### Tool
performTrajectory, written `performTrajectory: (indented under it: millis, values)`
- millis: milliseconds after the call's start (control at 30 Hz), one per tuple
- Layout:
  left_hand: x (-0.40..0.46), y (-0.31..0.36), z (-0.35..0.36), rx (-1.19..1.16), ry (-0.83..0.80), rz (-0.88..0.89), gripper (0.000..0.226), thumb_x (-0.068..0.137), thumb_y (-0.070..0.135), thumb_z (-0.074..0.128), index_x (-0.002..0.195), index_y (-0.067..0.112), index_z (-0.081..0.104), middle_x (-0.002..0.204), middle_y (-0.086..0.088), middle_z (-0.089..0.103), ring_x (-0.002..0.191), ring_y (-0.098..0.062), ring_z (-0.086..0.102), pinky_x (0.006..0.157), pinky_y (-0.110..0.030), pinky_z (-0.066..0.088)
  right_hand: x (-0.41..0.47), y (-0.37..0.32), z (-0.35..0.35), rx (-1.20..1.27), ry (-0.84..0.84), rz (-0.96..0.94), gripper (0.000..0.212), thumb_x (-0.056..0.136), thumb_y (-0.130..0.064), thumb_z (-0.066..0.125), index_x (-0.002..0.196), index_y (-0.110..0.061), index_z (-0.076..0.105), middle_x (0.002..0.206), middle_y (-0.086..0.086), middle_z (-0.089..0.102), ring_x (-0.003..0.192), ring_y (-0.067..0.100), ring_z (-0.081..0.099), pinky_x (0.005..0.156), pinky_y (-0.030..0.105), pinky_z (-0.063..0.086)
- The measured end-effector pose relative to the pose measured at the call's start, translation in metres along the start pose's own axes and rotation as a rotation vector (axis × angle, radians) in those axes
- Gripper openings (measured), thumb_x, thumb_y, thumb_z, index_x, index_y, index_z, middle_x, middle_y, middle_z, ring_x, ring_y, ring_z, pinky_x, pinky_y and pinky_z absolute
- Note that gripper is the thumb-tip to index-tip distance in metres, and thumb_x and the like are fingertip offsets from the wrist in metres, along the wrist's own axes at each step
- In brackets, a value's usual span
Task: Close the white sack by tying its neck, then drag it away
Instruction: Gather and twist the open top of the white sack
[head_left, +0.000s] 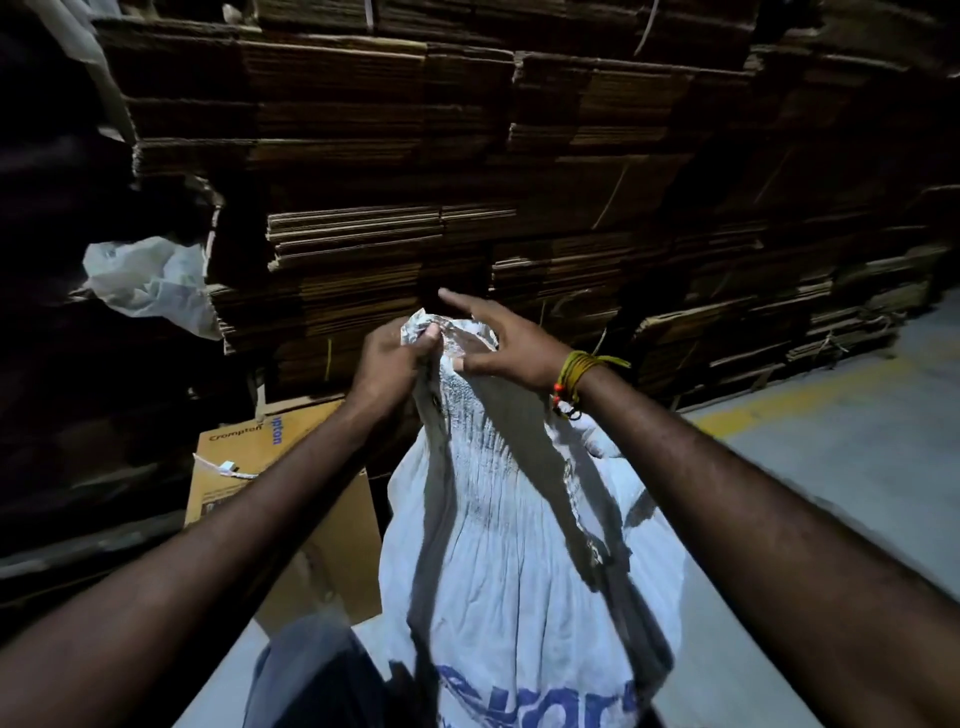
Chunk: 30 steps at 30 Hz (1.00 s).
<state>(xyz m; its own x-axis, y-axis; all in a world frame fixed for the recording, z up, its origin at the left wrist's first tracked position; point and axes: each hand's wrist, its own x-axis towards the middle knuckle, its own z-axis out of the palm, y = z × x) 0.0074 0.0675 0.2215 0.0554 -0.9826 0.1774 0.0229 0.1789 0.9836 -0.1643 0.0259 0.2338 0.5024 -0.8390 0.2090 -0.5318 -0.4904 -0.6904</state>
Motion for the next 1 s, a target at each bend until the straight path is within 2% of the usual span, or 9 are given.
performTrajectory:
  millis: [200,300,400,500,567,633,700,867,1000]
  values:
    - [-0.01,0.01,-0.006,-0.018,-0.001,-0.081,0.013,0.1,0.011,0.052,0.095,0.013,0.065,0.091,-0.008,0.068,0.088,-0.027,0.064,0.09,-0.05,0.051,-0.006,0.015,-0.027,-0.09,-0.269,0.154,0.016,0.083,-0.033,0.072,0.096,-0.024,0.069,0.108,-0.003,0.066,0.097,0.012,0.062,0.086,0.029,0.048]
    - [-0.012,0.012,-0.002,-0.125,0.055,-0.128,0.019,0.099,0.008,0.051,0.114,0.007,0.064,0.099,-0.009,0.07,0.089,-0.021,0.069,0.09,-0.042,0.056,-0.011,0.031,-0.031,0.003,-0.257,0.28,0.033,0.085,-0.034,0.068,0.1,-0.005,0.069,0.098,0.015,0.07,0.085,0.021,0.063,0.08,0.036,0.047]
    - [-0.016,0.016,0.009,-0.253,0.11,-0.107,0.02,0.096,-0.002,0.047,0.104,0.008,0.062,0.085,-0.004,0.064,0.066,-0.008,0.066,0.059,-0.019,0.054,-0.017,0.04,-0.024,0.322,-0.181,0.376,0.028,0.089,-0.022,0.063,0.094,0.005,0.066,0.084,0.01,0.069,0.079,0.026,0.061,0.08,0.038,0.043]
    - [-0.014,0.007,0.015,-0.324,0.088,-0.086,0.021,0.09,0.006,0.049,0.109,0.011,0.058,0.092,-0.007,0.055,0.082,-0.018,0.055,0.068,-0.028,0.046,-0.019,0.041,-0.021,0.364,-0.073,0.374,0.037,0.084,-0.024,0.065,0.099,0.01,0.063,0.092,0.018,0.066,0.085,0.028,0.06,0.083,0.038,0.045]
    - [-0.013,-0.001,0.016,-0.231,0.025,-0.045,0.03,0.087,0.012,0.057,0.116,0.012,0.051,0.099,-0.006,0.051,0.087,-0.017,0.054,0.069,-0.028,0.048,-0.016,0.036,-0.026,0.246,-0.032,0.316,0.038,0.076,-0.03,0.074,0.091,0.005,0.068,0.091,0.021,0.067,0.083,0.026,0.059,0.079,0.037,0.044]
    - [-0.014,-0.004,0.018,-0.1,-0.007,0.018,0.043,0.087,0.011,0.069,0.123,0.012,0.046,0.101,-0.004,0.052,0.086,-0.013,0.057,0.064,-0.02,0.052,-0.011,0.027,-0.036,0.075,-0.001,0.301,0.013,0.077,-0.021,0.076,0.07,-0.013,0.069,0.073,0.005,0.066,0.071,0.014,0.058,0.068,0.026,0.044]
    - [-0.015,-0.005,0.019,0.041,-0.007,0.082,0.06,0.078,0.016,0.081,0.126,0.015,0.046,0.103,0.001,0.053,0.086,-0.008,0.057,0.063,-0.014,0.05,-0.006,0.02,-0.038,-0.08,0.005,0.265,0.02,0.075,-0.015,0.078,0.062,-0.023,0.065,0.063,-0.008,0.059,0.06,0.005,0.052,0.059,0.019,0.041]
    - [-0.014,-0.012,0.015,0.536,-0.034,0.24,0.074,0.069,0.023,0.088,0.129,0.022,0.044,0.116,0.006,0.054,0.1,-0.012,0.057,0.073,-0.022,0.047,0.002,0.022,-0.025,-0.252,0.047,0.233,0.019,0.071,-0.013,0.08,0.089,-0.017,0.074,0.086,-0.003,0.073,0.078,0.005,0.062,0.065,0.018,0.045]
    - [-0.006,-0.017,0.013,0.788,-0.007,0.264,0.064,0.072,0.013,0.085,0.126,0.018,0.052,0.105,-0.001,0.065,0.091,-0.018,0.062,0.069,-0.023,0.044,-0.001,0.026,-0.021,-0.191,0.217,0.22,0.015,0.073,-0.01,0.077,0.087,-0.015,0.075,0.086,-0.002,0.072,0.077,0.004,0.06,0.061,0.013,0.042]
